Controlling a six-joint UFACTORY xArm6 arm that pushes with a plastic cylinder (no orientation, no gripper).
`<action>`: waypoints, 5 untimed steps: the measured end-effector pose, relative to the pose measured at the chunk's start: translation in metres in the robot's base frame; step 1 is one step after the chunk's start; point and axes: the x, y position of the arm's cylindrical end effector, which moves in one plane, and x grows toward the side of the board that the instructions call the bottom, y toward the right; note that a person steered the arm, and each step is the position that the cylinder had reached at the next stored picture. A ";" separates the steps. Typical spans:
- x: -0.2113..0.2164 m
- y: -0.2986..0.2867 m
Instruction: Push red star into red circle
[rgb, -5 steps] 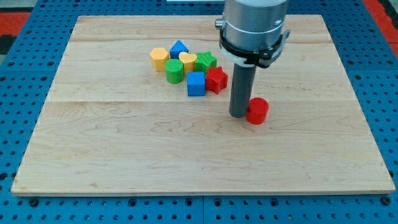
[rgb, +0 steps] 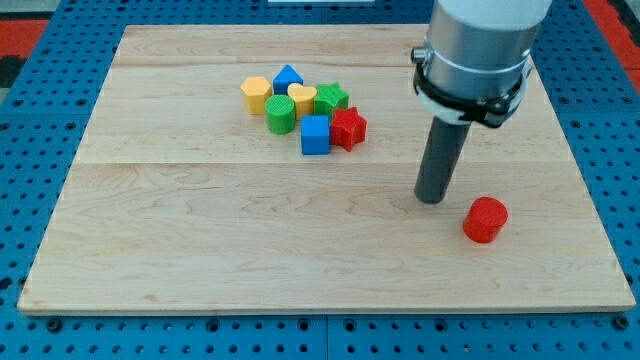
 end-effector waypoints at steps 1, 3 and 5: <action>-0.038 0.048; -0.133 -0.017; -0.133 -0.136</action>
